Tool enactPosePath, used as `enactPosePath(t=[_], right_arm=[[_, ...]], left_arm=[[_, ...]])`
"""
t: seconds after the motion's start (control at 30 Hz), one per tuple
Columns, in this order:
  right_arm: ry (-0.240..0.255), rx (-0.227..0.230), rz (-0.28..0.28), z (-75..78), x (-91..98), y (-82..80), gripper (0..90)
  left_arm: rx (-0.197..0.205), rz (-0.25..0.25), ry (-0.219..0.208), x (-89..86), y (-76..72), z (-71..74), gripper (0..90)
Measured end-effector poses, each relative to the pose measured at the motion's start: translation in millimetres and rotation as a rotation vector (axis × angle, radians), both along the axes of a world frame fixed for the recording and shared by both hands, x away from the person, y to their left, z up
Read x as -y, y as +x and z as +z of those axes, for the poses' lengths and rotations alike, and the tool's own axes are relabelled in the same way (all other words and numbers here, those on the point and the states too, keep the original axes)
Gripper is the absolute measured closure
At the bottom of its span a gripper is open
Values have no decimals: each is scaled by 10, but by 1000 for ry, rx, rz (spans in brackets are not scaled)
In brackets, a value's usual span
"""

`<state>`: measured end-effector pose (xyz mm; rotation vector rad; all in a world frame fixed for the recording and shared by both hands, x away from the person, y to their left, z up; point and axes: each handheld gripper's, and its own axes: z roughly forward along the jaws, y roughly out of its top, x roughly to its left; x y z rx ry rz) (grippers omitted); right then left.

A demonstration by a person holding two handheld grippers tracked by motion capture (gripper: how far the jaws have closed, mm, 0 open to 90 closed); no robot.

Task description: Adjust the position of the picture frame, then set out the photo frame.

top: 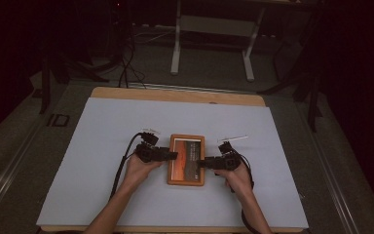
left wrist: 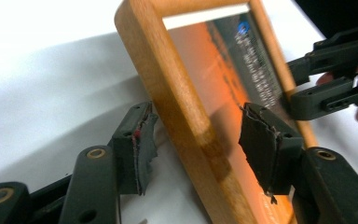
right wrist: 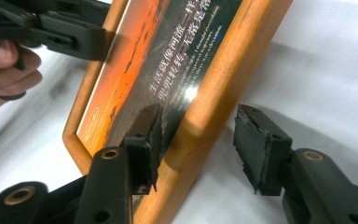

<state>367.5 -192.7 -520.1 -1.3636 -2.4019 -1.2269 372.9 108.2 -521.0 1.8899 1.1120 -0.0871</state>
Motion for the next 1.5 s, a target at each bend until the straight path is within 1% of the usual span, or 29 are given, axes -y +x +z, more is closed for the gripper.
enactPosePath(t=[0.1, 0.2, 0.27, 0.37, 0.43, 0.5, 0.6, 0.67, 0.77, 0.83, 0.87, 0.9, 1.0, 1.07, 1.13, 1.27, 1.5], right_arm=[[-11, 30, -15, 61, 43, -22, 489], [-5, 54, -30, 111, 87, -35, 482], [-15, 76, -32, 138, 101, -50, 494], [-46, 111, -31, 174, 101, -76, 496], [-64, 136, -31, 200, 97, -97, 500], [-88, 161, -31, 234, 92, -125, 502], [-116, 200, -34, 297, 87, -178, 502], [-125, 227, -35, 331, 90, -202, 501], [-139, 254, -44, 366, 92, -233, 497], [-143, 262, -47, 372, 93, -241, 496], [-150, 269, -48, 376, 95, -247, 491], [-165, 281, -54, 385, 107, -256, 490], [-157, 305, -70, 401, 135, -260, 484], [-150, 313, -77, 413, 145, -264, 490], [-147, 322, -80, 421, 151, -272, 497], [-172, 345, -79, 426, 125, -282, 502], [-217, 370, -50, 408, 6, -288, 530]], left_arm=[[35, 26, -5, -82, -55, 66, 418], [81, 56, -5, -163, -136, 120, 418], [111, 73, 6, -204, -196, 151, 418], [161, 98, 26, -249, -285, 193, 418], [184, 114, 38, -272, -332, 218, 418], [221, 138, 49, -305, -395, 235, 421], [252, 165, 60, -367, -480, 241, 422], [260, 170, 68, -405, -523, 237, 421], [264, 178, 76, -448, -571, 234, 422], [266, 174, 80, -458, -585, 234, 424], [271, 163, 86, -466, -612, 231, 424], [277, 162, 95, -464, -625, 229, 424], [294, 164, 112, -455, -657, 235, 423], [312, 163, 125, -445, -683, 241, 423], [321, 157, 133, -433, -695, 242, 422], [317, 147, 118, -433, -687, 231, 426], [315, 142, 121, -433, -670, 217, 428]])
